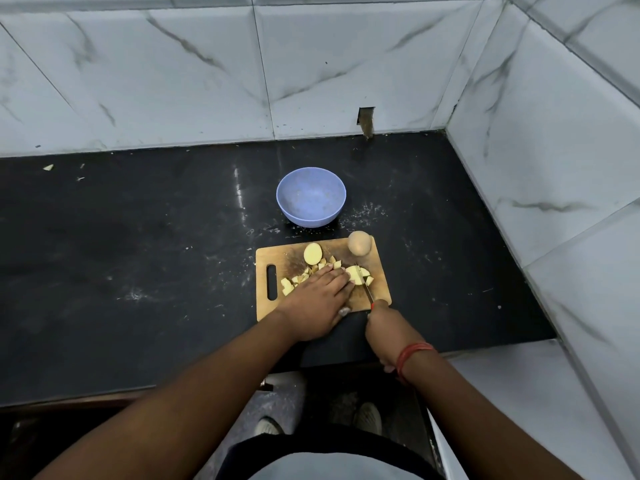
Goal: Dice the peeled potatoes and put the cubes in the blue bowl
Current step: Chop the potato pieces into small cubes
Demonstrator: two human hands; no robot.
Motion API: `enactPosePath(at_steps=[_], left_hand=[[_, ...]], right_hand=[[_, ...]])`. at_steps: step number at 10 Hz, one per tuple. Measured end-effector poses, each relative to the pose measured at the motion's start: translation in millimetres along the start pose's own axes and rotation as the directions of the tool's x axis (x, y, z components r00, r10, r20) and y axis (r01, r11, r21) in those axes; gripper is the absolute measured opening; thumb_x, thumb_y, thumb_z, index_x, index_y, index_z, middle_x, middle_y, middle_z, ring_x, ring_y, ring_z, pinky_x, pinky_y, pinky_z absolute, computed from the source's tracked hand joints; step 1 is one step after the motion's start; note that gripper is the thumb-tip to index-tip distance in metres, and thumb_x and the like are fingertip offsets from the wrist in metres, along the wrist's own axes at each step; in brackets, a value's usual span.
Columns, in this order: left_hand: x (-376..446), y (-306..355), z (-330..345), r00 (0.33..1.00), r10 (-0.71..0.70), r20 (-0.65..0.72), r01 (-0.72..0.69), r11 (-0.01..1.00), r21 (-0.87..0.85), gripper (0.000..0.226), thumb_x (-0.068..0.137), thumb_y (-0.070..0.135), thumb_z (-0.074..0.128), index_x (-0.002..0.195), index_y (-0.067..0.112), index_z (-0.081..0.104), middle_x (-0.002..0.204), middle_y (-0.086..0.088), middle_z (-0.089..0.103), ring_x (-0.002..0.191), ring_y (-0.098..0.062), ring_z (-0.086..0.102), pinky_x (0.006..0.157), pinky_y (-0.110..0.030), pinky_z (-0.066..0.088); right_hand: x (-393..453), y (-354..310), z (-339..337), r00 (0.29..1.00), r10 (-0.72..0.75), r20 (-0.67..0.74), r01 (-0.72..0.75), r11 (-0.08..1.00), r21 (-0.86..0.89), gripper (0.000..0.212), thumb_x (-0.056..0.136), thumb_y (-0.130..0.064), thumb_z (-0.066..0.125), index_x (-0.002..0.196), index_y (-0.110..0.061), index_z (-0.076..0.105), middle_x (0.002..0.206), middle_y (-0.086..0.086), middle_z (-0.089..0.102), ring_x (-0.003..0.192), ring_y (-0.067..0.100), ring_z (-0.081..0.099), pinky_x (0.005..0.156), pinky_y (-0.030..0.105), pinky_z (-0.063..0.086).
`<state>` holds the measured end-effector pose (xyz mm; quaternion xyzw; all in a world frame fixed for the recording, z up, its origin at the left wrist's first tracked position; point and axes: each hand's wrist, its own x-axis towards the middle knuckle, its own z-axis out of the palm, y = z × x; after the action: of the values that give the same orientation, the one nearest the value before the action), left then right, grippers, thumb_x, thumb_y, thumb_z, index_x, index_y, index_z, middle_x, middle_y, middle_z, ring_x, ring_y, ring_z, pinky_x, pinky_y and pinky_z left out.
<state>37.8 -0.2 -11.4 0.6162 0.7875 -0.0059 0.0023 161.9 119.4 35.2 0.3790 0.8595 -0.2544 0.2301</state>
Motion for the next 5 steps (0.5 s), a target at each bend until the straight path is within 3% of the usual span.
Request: enactPosePath(at_steps=[1, 2, 3, 4, 5], left_hand=[[1, -1, 2, 0.999, 0.033, 0.027, -0.032, 0.999, -0.001, 0.062, 0.106, 0.043, 0.032, 0.154, 0.005, 0.033, 0.160, -0.014, 0.033, 0.153, -0.028, 0.018, 0.127, -0.042, 0.004], [4, -5, 2, 0.997, 0.063, 0.035, -0.063, 0.998, -0.001, 0.063, 0.104, 0.043, 0.036, 0.152, 0.003, 0.037, 0.158, -0.016, 0.037, 0.151, -0.029, 0.022, 0.126, -0.041, 0.003], [6, -9, 1, 0.995, 0.094, 0.043, -0.095, 0.995, 0.020, 0.064, 0.101, 0.045, 0.040, 0.149, 0.001, 0.042, 0.153, -0.016, 0.042, 0.148, -0.031, 0.027, 0.125, -0.042, 0.008], [7, -9, 1, 0.995, 0.096, 0.039, -0.097, 0.995, 0.027, 0.065, 0.101, 0.045, 0.039, 0.149, 0.002, 0.041, 0.153, -0.015, 0.042, 0.148, -0.031, 0.026, 0.125, -0.042, 0.009], [5, -5, 1, 0.997, 0.069, 0.036, -0.070, 0.997, 0.019, 0.065, 0.103, 0.046, 0.036, 0.152, 0.003, 0.037, 0.156, -0.015, 0.038, 0.150, -0.030, 0.022, 0.125, -0.041, 0.006]], right_hand=[[4, -6, 0, 0.997, 0.072, 0.032, -0.072, 0.997, -0.002, 0.032, 0.097, -0.006, 0.036, 0.129, -0.003, 0.038, 0.115, 0.017, 0.060, 0.098, 0.032, 0.063, 0.068, 0.033, 0.049], [18, -19, 0, 0.963, 0.222, 0.154, -0.238, 0.967, 0.091, 0.037, 0.100, -0.027, 0.038, 0.129, -0.004, 0.041, 0.134, 0.019, 0.052, 0.120, 0.033, 0.052, 0.080, 0.032, 0.045], [42, -25, 10, 0.940, 0.270, 0.211, -0.323, 0.904, 0.282, 0.054, 0.101, -0.042, 0.037, 0.138, -0.002, 0.042, 0.142, 0.017, 0.043, 0.129, 0.031, 0.042, 0.098, 0.031, 0.035], [41, -22, 8, 0.897, 0.381, 0.226, -0.432, 0.865, 0.255, 0.052, 0.100, -0.048, 0.036, 0.125, -0.005, 0.047, 0.128, 0.016, 0.048, 0.116, 0.029, 0.046, 0.098, 0.033, 0.034], [-2, 0, 4, 0.991, 0.089, 0.102, -0.094, 0.995, 0.044, 0.016, 0.098, -0.018, 0.045, 0.110, -0.009, 0.042, 0.105, 0.014, 0.051, 0.090, 0.024, 0.048, 0.080, 0.032, 0.043]])
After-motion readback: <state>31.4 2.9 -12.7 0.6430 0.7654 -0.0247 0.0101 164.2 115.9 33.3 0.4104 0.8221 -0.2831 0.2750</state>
